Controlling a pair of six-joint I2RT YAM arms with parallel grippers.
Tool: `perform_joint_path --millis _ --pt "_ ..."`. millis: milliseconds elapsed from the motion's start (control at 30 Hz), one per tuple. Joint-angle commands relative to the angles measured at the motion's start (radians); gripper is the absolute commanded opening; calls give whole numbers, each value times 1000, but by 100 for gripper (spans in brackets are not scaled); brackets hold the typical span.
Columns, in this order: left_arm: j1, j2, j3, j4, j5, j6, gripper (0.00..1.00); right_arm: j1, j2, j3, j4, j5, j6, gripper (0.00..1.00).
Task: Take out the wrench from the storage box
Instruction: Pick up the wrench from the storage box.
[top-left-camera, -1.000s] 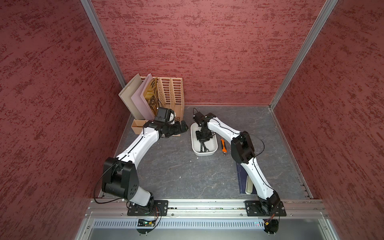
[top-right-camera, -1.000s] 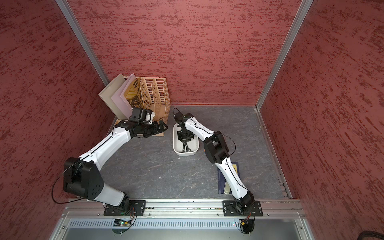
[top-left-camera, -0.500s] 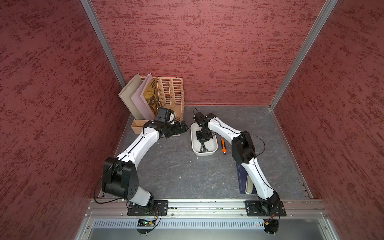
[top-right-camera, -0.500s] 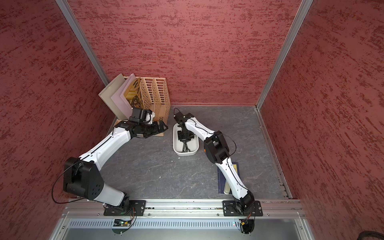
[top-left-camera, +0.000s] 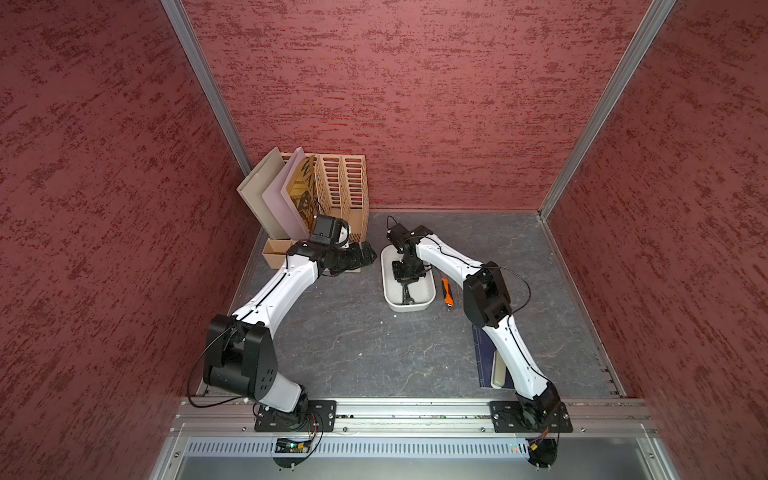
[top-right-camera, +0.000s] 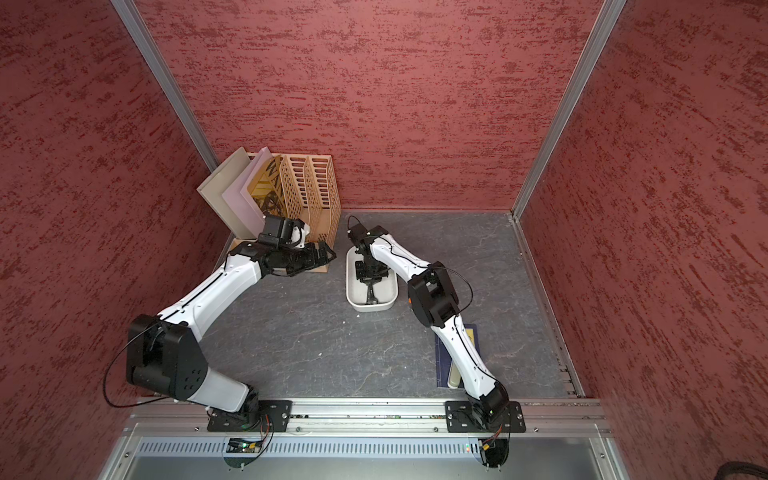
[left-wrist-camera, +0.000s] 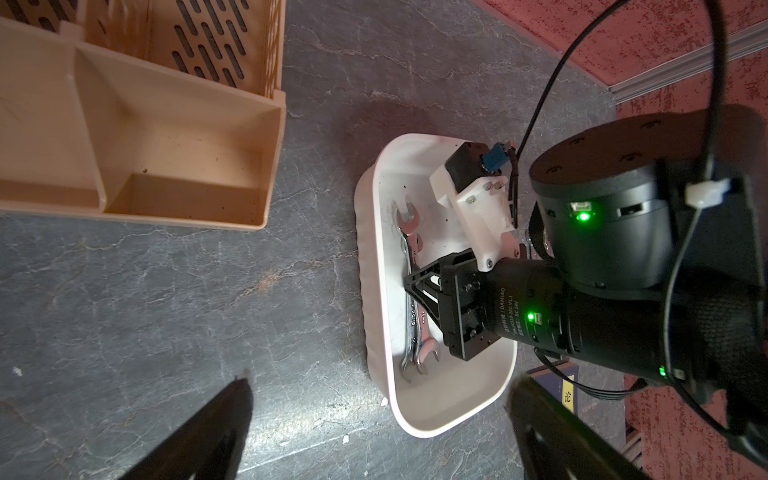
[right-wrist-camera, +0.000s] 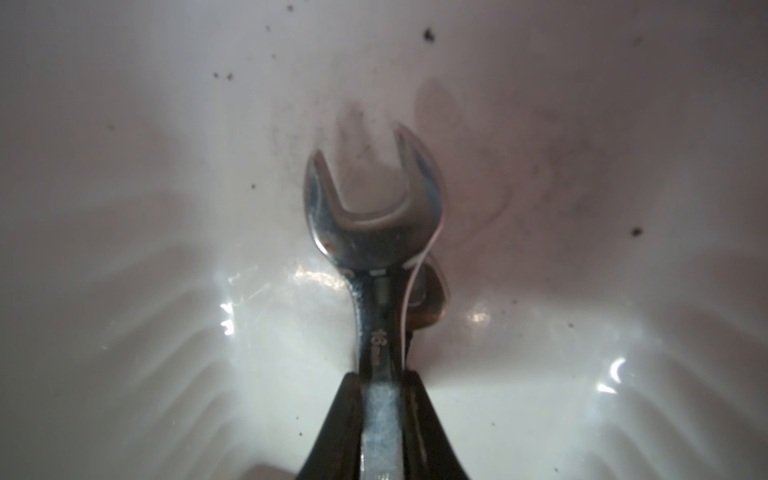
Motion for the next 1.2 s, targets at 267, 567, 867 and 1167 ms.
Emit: perform_joint_path --millis 267,567,867,1167 --pt "-4 -25 -9 17 10 1 100 -3 -62 44 24 39 44 7" --pt "-4 -24 -5 14 10 4 100 -3 -15 38 40 14 88 7" --pt "-4 -23 -6 12 11 5 100 1 -22 -5 57 -11 96 16" --pt "-5 -26 -6 13 13 4 100 1 -43 -26 53 23 81 22"
